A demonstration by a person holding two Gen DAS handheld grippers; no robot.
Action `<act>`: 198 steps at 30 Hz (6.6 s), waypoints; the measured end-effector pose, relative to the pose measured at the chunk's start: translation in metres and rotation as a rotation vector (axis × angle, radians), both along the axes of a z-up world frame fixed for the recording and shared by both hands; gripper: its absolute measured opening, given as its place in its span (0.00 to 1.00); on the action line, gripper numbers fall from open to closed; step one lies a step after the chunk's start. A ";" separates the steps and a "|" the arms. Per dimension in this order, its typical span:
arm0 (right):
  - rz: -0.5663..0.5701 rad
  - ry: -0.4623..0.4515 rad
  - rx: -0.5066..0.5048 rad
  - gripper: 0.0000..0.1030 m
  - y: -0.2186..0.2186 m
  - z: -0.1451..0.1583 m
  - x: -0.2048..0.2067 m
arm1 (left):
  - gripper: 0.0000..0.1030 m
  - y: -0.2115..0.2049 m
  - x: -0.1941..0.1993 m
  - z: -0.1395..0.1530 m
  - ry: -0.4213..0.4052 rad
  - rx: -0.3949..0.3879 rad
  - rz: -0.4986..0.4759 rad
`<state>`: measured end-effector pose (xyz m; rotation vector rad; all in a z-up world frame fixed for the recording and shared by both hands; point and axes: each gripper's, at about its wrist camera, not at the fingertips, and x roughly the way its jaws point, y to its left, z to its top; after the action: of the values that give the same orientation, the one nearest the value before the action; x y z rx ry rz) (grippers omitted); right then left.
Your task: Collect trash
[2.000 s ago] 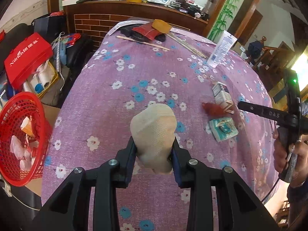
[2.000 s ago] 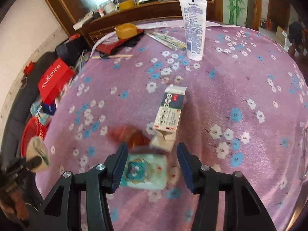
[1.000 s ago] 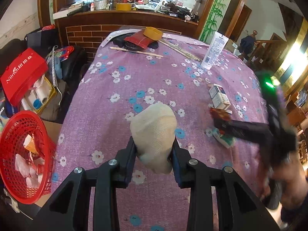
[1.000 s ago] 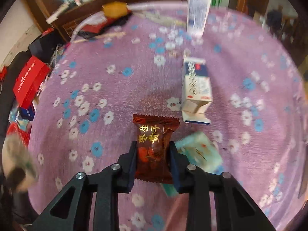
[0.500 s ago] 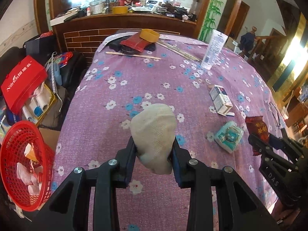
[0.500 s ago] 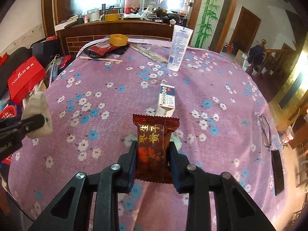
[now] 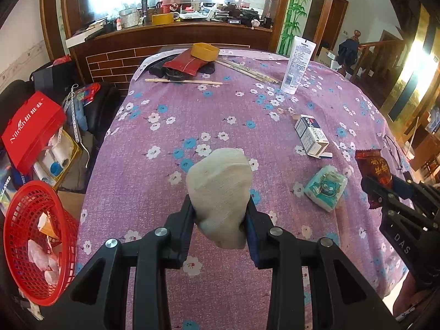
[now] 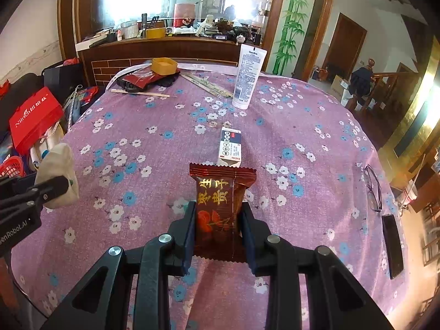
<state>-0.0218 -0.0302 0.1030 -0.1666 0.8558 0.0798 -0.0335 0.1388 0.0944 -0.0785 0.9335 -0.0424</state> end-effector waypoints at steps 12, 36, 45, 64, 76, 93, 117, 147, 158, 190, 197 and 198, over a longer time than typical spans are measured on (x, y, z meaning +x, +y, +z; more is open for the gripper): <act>0.015 -0.002 0.010 0.32 0.004 0.001 -0.002 | 0.32 0.000 -0.006 -0.001 -0.017 0.028 0.000; 0.054 0.007 -0.003 0.32 0.019 -0.001 -0.011 | 0.32 0.010 -0.022 0.002 -0.029 0.014 0.035; 0.101 0.009 -0.016 0.32 0.040 -0.001 -0.018 | 0.32 0.029 -0.036 0.002 -0.034 0.004 0.079; 0.214 -0.002 -0.058 0.32 0.088 0.002 -0.034 | 0.32 0.068 -0.064 0.003 -0.048 -0.013 0.169; 0.286 0.009 -0.069 0.32 0.120 0.002 -0.037 | 0.32 0.099 -0.079 0.004 -0.057 -0.034 0.248; 0.410 0.020 -0.086 0.32 0.184 -0.001 -0.039 | 0.32 0.155 -0.101 -0.004 -0.041 -0.048 0.370; 0.666 0.249 0.136 0.32 0.276 -0.008 -0.027 | 0.32 0.246 -0.149 -0.020 0.003 -0.115 0.633; 0.711 0.321 0.278 0.38 0.340 0.000 0.011 | 0.62 0.268 -0.147 -0.011 -0.024 -0.090 0.687; 0.490 0.378 0.324 0.38 0.203 -0.020 0.008 | 0.62 0.202 -0.121 -0.008 0.003 -0.094 0.506; -0.303 0.222 0.482 0.38 -0.169 -0.023 -0.058 | 0.76 -0.140 0.045 -0.037 0.175 0.013 -0.417; -0.323 0.222 0.476 0.38 -0.194 -0.023 -0.076 | 0.76 -0.173 0.093 -0.075 0.271 0.043 -0.473; -0.328 0.227 0.476 0.38 -0.198 -0.024 -0.078 | 0.76 -0.174 0.098 -0.080 0.282 0.042 -0.466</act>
<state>-0.0993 -0.2280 0.0792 0.4364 1.0556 -0.0070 0.0643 -0.0351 0.0141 0.1780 1.2182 -0.4530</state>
